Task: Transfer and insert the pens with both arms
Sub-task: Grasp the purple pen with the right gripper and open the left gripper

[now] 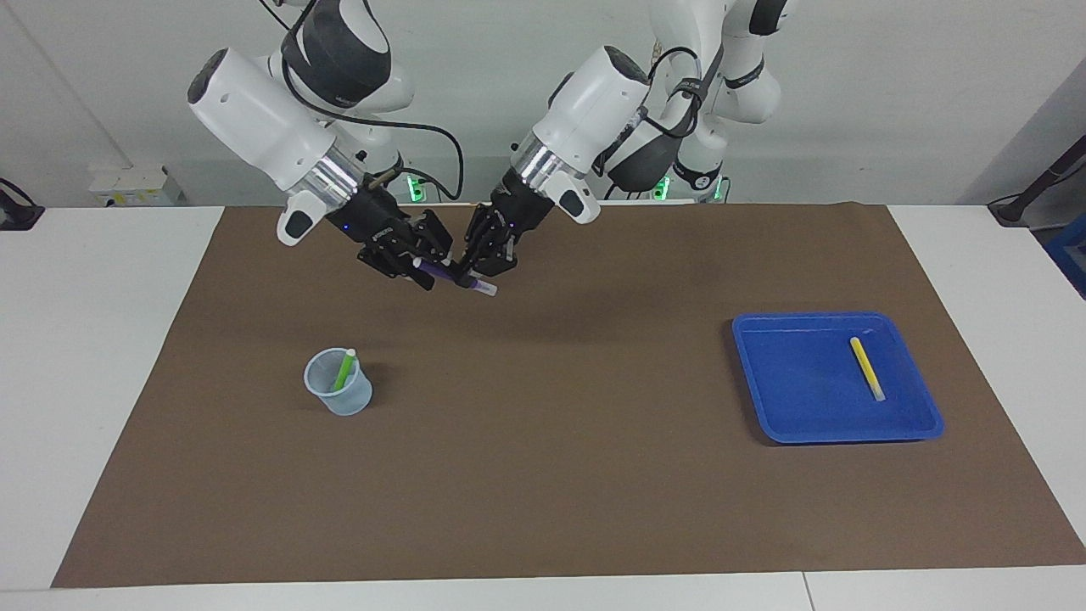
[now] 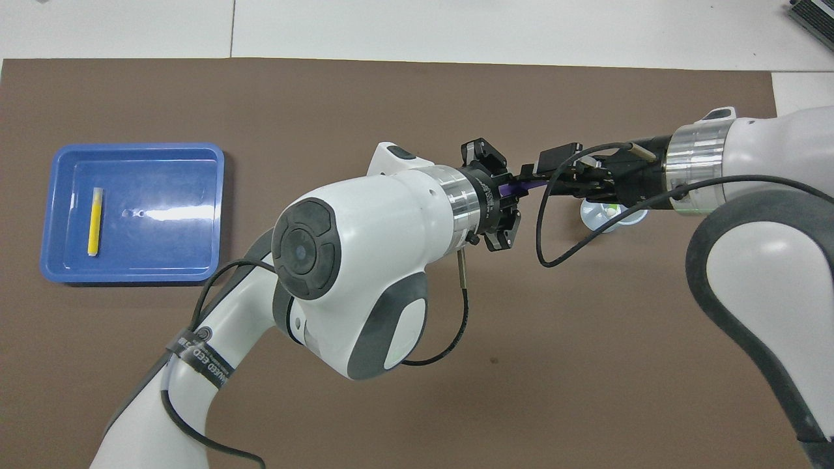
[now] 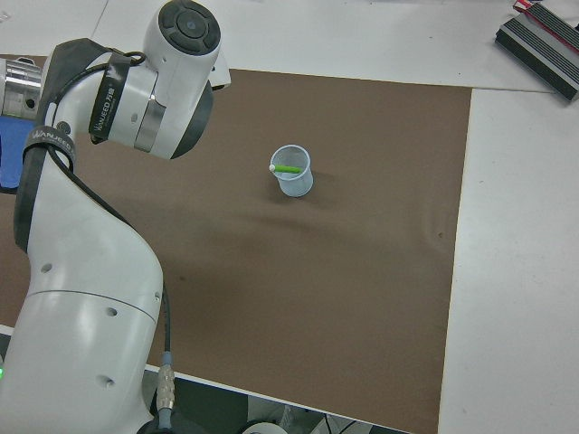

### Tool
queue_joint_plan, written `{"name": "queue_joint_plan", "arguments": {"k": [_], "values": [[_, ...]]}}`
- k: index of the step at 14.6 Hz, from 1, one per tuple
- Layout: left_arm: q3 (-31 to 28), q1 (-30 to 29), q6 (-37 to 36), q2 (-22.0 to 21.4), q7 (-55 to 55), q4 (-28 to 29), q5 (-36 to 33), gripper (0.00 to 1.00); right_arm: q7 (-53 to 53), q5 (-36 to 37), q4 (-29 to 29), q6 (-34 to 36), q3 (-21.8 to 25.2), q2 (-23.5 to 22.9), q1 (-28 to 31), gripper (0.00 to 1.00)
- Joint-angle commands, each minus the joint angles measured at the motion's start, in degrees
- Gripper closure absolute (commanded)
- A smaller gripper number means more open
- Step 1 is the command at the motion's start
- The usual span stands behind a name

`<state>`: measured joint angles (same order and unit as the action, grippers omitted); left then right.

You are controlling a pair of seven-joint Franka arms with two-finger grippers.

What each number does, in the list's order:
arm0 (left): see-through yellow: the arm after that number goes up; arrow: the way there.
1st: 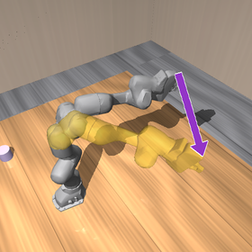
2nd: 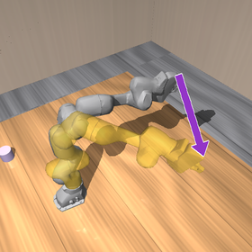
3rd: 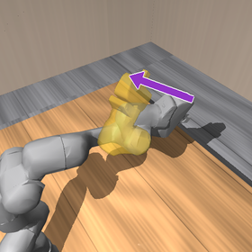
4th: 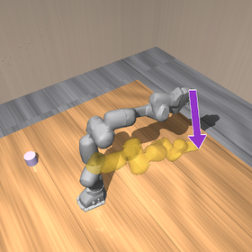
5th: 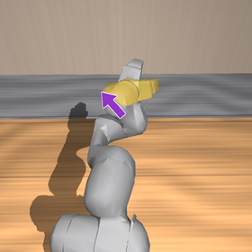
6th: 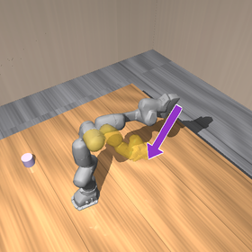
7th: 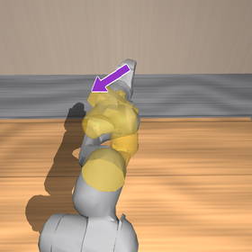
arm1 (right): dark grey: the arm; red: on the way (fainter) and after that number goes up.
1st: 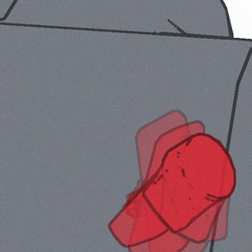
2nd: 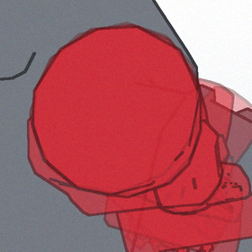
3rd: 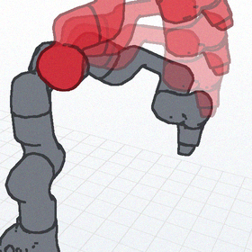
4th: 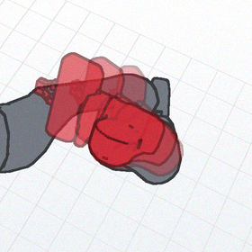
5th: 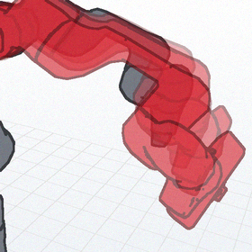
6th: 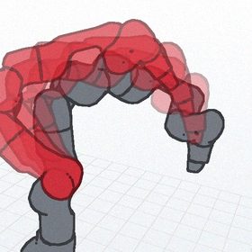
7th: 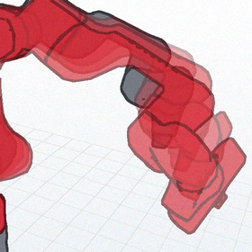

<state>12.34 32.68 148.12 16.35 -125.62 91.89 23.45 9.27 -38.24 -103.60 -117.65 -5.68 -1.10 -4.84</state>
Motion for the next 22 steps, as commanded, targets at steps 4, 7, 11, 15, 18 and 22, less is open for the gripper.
{"name": "queue_joint_plan", "arguments": {"k": [4,7,11,15,18,22], "values": [[-0.82,1.24,3.49,-0.36,-0.76,3.03,-2.27,1.00,-1.18,0.36,0.94,3.83,-0.03,1.01,2.12,0.49],[-0.83,1.51,3.49,-0.36,-0.76,3.03,-2.27,1.00,-1.27,0.36,0.85,3.30,0.06,0.92,2.12,0.50],[-0.83,2.20,3.49,-0.36,-0.85,2.94,-2.27,1.00,-3.46,0.44,0.85,3.03,0.14,0.74,2.38,0.50],[-0.83,3.09,3.40,-0.45,-0.76,3.03,-2.35,1.00,-4.52,0.88,0.85,3.56,0.14,0.74,2.99,0.50],[-0.83,3.18,3.31,-0.45,-0.85,3.03,-2.35,1.00,-4.61,0.88,0.85,3.65,0.14,0.74,3.08,0.56],[-0.83,3.09,3.40,-0.45,-0.76,3.03,-2.35,1.00,-4.61,1.06,0.59,3.83,0.14,0.92,2.99,0.66]]}}
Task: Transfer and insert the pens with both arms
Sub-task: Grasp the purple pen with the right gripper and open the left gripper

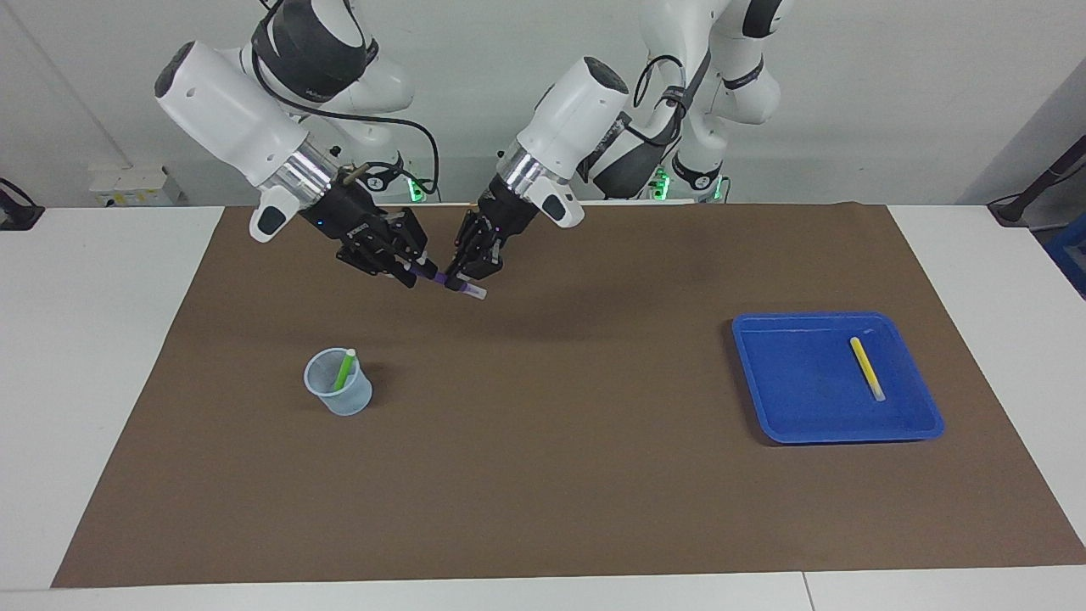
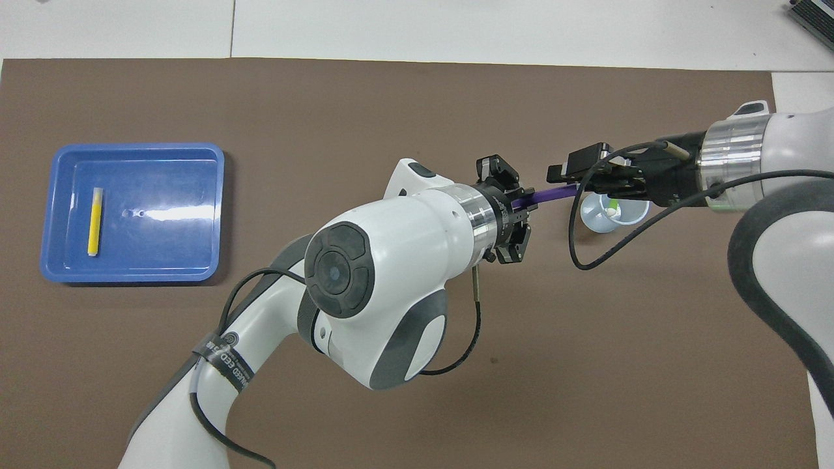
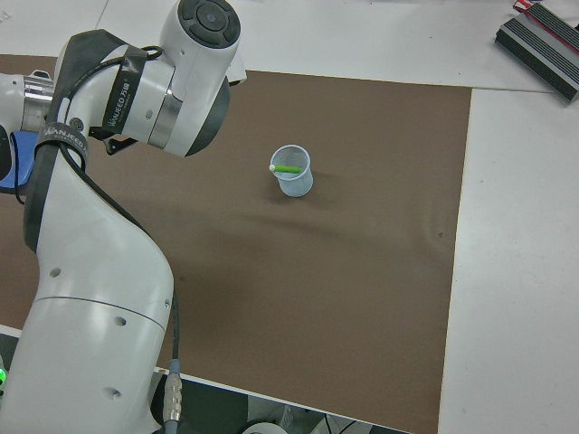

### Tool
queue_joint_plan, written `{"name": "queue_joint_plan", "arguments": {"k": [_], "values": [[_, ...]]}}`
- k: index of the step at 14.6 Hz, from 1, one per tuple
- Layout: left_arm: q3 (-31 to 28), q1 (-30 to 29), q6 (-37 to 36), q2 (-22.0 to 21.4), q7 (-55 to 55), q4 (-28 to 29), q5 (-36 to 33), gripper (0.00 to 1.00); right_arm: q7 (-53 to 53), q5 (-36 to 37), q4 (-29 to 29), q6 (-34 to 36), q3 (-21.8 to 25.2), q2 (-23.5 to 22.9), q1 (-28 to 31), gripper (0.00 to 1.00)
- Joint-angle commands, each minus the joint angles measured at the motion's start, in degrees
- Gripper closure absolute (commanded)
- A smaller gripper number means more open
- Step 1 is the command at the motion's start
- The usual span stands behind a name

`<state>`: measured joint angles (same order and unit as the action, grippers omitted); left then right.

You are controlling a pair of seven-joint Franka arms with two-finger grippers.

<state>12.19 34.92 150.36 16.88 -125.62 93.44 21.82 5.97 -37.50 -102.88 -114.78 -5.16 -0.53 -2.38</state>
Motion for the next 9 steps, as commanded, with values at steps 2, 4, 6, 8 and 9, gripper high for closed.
{"name": "queue_joint_plan", "arguments": {"k": [2,4,6,8,9], "values": [[-0.77,0.85,1.25,-0.89,-0.76,1.48,-0.73,1.00,-1.31,0.32,-0.13,0.96,-0.38,0.35,0.53,0.71],[-0.94,0.76,1.34,-0.89,-0.68,1.48,-0.73,1.00,-1.31,0.32,-0.13,0.96,-0.38,0.35,0.53,0.80],[-1.03,0.67,1.34,-0.89,-0.68,1.48,-0.73,1.00,-1.31,0.32,-0.13,0.88,-0.38,0.35,0.45,0.92],[-1.12,0.67,1.69,-0.89,-0.59,1.48,-0.73,1.00,-1.40,0.67,-0.22,0.79,-0.38,0.44,0.27,1.00],[-1.12,0.67,1.87,-0.89,-0.68,1.48,-0.73,1.00,-1.31,1.28,-0.22,0.79,-0.47,0.44,0.18,1.00]]}}
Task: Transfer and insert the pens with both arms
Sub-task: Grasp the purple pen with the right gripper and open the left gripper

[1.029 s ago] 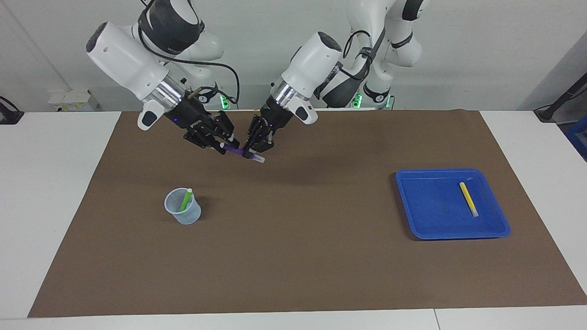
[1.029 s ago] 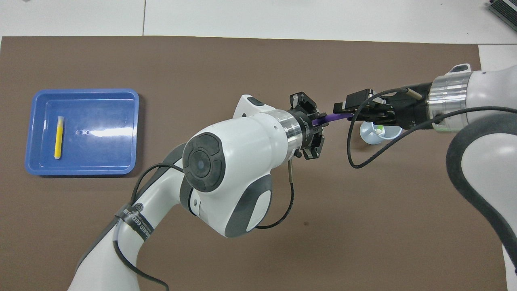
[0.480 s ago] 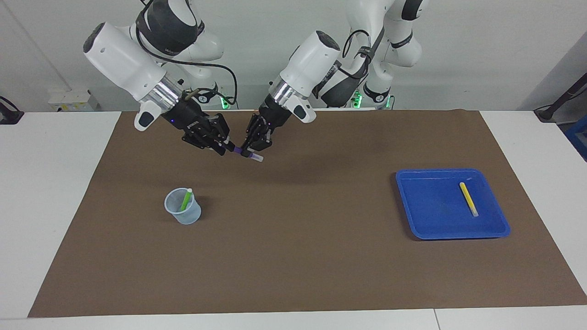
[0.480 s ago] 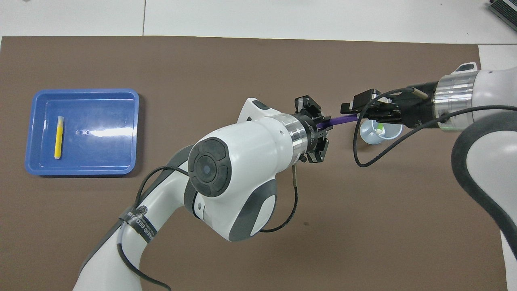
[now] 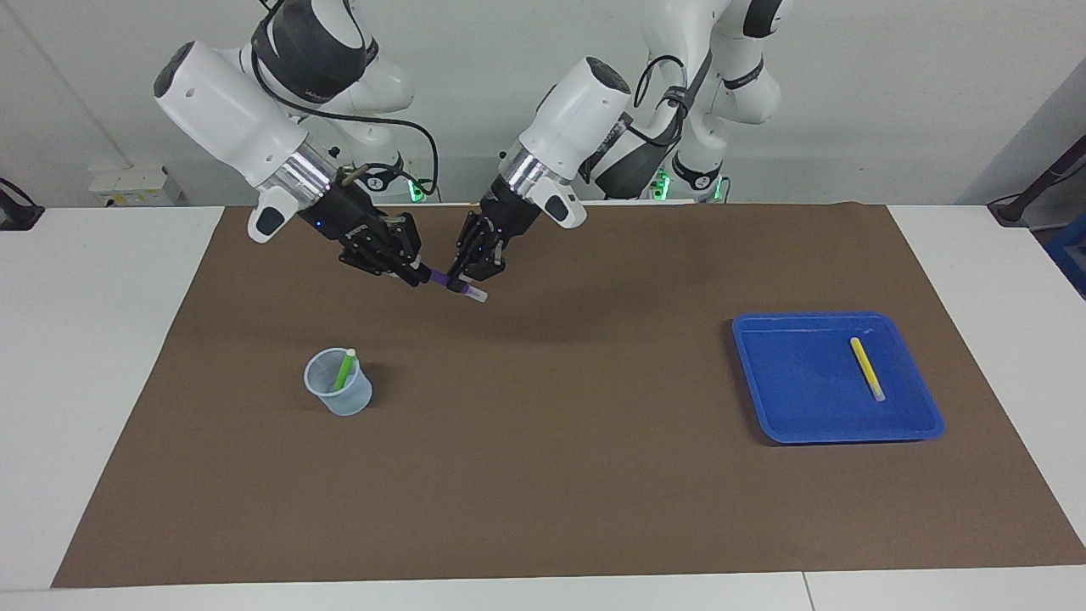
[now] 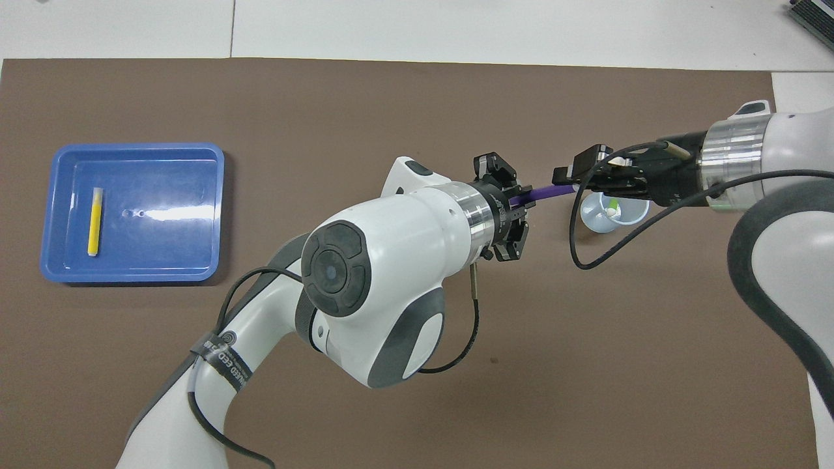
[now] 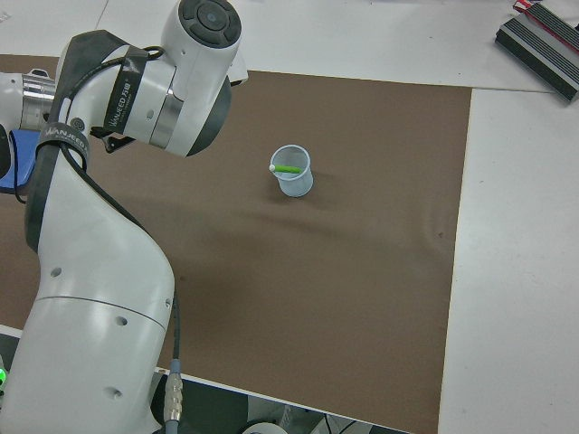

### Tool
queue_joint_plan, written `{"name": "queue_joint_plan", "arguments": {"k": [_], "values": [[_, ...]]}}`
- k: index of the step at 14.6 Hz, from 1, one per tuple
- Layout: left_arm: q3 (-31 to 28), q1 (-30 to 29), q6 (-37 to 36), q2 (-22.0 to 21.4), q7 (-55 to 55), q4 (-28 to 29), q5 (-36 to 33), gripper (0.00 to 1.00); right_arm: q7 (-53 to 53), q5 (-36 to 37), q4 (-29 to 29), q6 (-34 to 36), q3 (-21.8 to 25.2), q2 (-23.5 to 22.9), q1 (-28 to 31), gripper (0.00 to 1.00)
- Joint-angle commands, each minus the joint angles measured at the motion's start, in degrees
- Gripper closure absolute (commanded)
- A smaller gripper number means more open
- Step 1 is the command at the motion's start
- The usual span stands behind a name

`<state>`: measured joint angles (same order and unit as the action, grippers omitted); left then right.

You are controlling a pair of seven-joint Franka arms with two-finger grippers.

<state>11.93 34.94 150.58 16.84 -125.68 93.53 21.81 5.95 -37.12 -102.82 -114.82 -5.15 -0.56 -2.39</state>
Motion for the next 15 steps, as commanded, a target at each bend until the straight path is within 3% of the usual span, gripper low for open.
{"name": "queue_joint_plan", "arguments": {"k": [1,15], "values": [[-0.85,0.65,1.64,-0.85,-0.62,1.39,-0.72,1.00,-1.38,1.52,-0.27,0.83,-0.48,0.39,0.10,1.00],[-0.85,0.22,1.56,-0.67,-0.53,0.86,-2.38,1.00,-0.51,3.11,1.22,1.09,-0.39,-0.05,0.72,1.00]]}}
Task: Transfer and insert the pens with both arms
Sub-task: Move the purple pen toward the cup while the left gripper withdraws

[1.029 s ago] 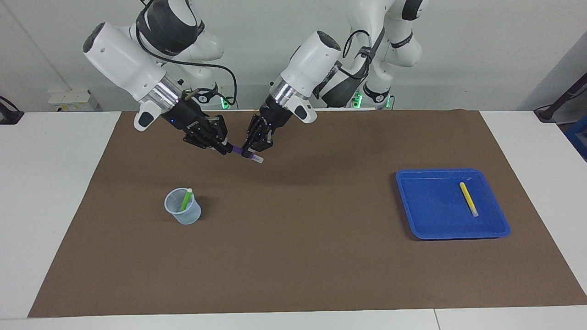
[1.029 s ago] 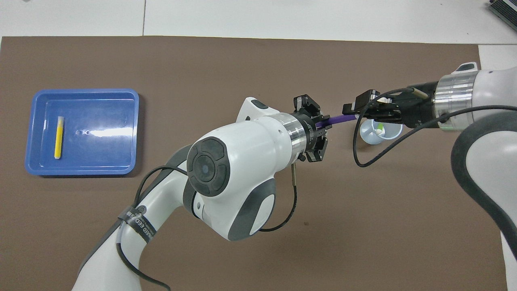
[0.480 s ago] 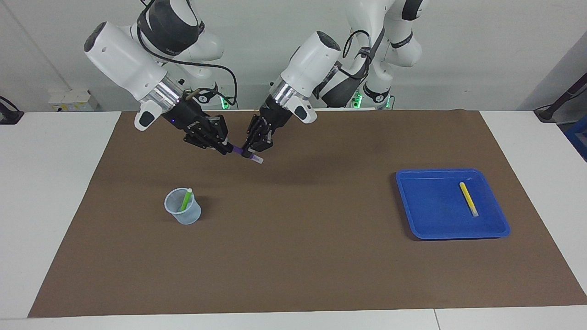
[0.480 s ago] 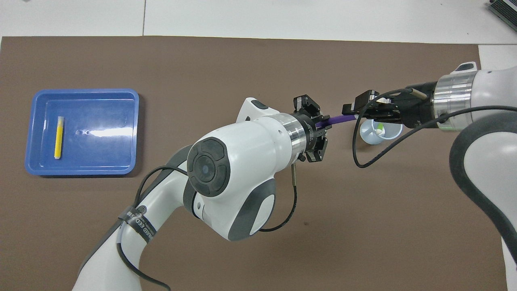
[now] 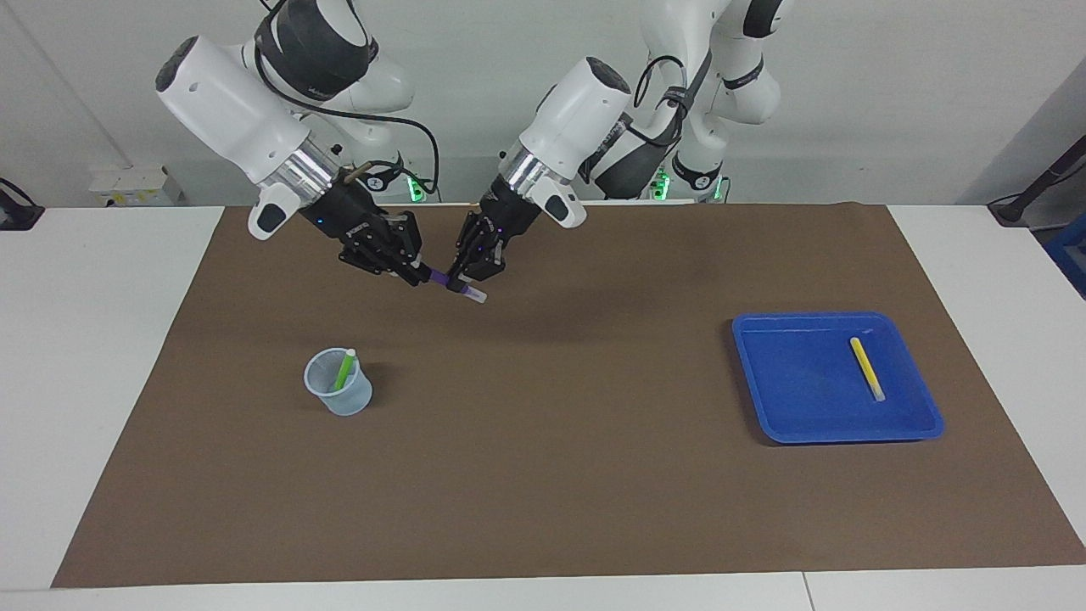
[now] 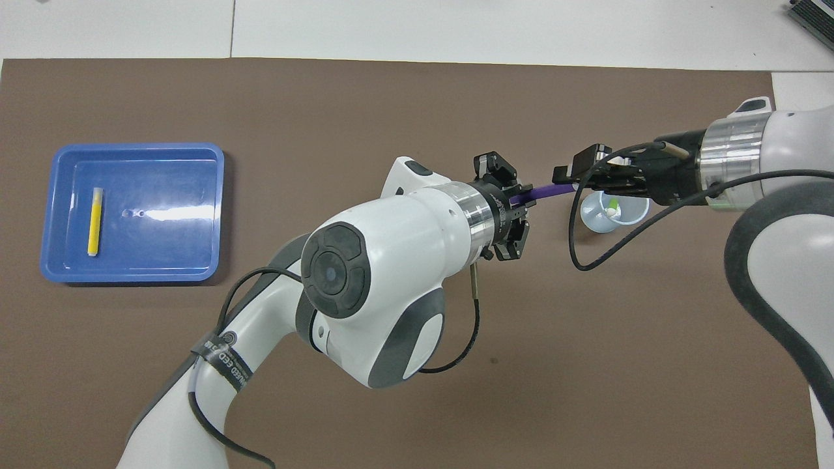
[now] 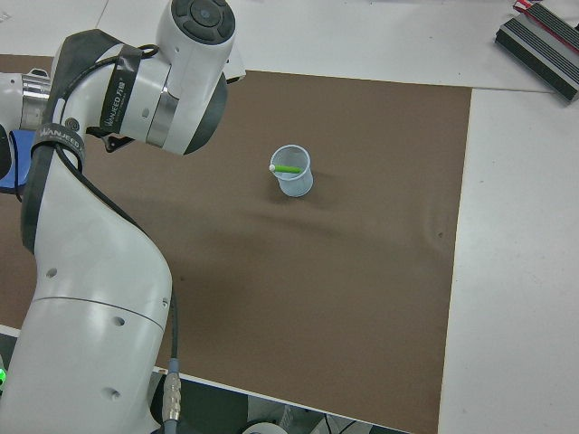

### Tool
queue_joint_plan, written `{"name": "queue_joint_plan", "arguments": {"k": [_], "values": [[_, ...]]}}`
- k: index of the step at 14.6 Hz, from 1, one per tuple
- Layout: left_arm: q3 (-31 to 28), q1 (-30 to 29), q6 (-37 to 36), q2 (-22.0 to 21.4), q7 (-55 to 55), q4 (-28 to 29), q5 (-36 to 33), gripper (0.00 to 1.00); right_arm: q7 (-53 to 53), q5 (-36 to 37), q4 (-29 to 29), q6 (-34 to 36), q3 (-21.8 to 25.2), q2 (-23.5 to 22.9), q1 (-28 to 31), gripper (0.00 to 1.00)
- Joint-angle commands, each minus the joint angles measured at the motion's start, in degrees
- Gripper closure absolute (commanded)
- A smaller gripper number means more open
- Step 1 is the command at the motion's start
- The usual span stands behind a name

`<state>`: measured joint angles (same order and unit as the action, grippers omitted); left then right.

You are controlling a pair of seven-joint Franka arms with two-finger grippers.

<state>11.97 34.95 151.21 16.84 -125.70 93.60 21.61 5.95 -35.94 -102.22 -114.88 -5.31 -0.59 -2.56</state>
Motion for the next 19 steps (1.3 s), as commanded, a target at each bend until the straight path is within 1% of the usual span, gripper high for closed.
{"name": "queue_joint_plan", "arguments": {"k": [1,2,3,4,7,11,14,16,19], "values": [[-0.90,0.30,0.93,-0.66,-0.52,0.88,-2.62,0.83,-0.50,1.93,0.62,1.23,-0.23,-0.02,0.89,1.00],[-0.90,0.30,0.75,-0.75,-0.60,0.88,-2.62,0.62,-0.33,2.10,0.70,1.23,-0.23,-0.02,0.89,1.00],[-0.90,0.38,0.23,-0.75,-0.78,0.79,-2.62,0.22,-0.33,2.28,0.71,1.23,-0.23,-0.02,0.89,1.00],[-0.90,0.56,-0.04,-0.93,-0.78,0.79,-2.62,0.00,-0.24,2.28,0.79,1.49,-0.23,-0.02,0.89,1.00],[-0.90,0.56,-2.93,-1.63,-0.69,0.79,-2.62,0.00,-0.33,2.71,0.79,1.59,-0.23,-0.02,0.89,1.00],[-0.99,0.03,-4.35,-2.51,-0.78,0.79,-2.62,0.00,-0.33,4.38,0.79,2.11,-0.23,-0.02,0.89,1.00],[-2.82,-0.06,-4.35,-2.86,-0.95,1.06,-2.53,0.00,-0.42,8.24,2.19,2.99,-0.23,-0.63,1.07,1.00],[-5.02,-0.49,-4.26,-2.95,-0.87,1.32,-2.53,0.00,-0.59,13.06,3.25,3.34,-0.23,-0.90,1.15,1.00],[-5.20,-4.87,-4.35,-2.86,-1.56,1.15,-2.45,0.00,-4.18,17.30,3.25,4.22,-0.23,-0.90,3.26,1.00]]}}
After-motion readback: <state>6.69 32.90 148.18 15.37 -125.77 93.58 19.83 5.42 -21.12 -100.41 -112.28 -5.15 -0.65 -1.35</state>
